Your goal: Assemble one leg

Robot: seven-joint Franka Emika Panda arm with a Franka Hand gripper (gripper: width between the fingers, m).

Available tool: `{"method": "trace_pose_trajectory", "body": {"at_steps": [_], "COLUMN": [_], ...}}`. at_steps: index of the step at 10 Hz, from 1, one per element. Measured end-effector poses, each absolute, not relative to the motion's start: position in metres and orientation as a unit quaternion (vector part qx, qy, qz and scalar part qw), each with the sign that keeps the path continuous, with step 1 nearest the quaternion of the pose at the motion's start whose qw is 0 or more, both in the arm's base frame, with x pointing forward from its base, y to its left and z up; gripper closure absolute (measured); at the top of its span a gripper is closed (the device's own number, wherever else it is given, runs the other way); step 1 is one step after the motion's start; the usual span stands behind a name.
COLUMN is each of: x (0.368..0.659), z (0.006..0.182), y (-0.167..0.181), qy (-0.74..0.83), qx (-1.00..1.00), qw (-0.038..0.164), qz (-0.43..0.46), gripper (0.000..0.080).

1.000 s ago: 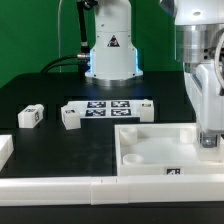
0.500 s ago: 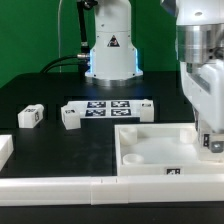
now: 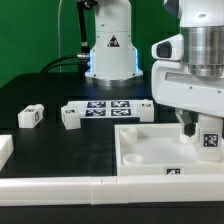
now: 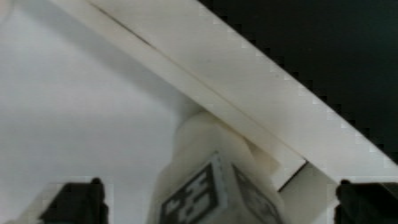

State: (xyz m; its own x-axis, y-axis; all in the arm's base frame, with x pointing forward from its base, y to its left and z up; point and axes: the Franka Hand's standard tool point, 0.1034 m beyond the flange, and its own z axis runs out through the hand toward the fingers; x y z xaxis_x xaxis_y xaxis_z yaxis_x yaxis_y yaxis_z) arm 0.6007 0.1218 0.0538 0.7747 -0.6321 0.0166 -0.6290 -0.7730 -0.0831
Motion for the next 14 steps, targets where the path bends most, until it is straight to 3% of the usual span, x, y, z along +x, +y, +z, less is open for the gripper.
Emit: {"method": "trace_pose_trajectory", "body": {"at_steps": [3,5,6,7,8,11,14], "x": [0.6018,0.6021,0.6021,0.6021,0.6021,0.6022,0.6024], "z": [0.0542,0.0542,0.0542,0.0542,0.0542,0.0539,0.0532], "y": [0.1166,0.1149,0.1147,0.1147,0.1147,0.1148,0.116], "qy": [0.158,0.124,0.124,0.124,0.124,0.178,0.391], "qx": [-0.987,-0.992,-0.992,-0.992,-0.992,-0.983,-0.919], "qw": [0.021,0.017,0.017,0.017,0.017,0.021,0.032], "qz": [-0.028,-0.03,-0.03,-0.03,-0.03,-0.03,-0.033], "gripper": [0.015,0.015,0.0238,0.0422,0.0535,0.0534,0.0533]}}
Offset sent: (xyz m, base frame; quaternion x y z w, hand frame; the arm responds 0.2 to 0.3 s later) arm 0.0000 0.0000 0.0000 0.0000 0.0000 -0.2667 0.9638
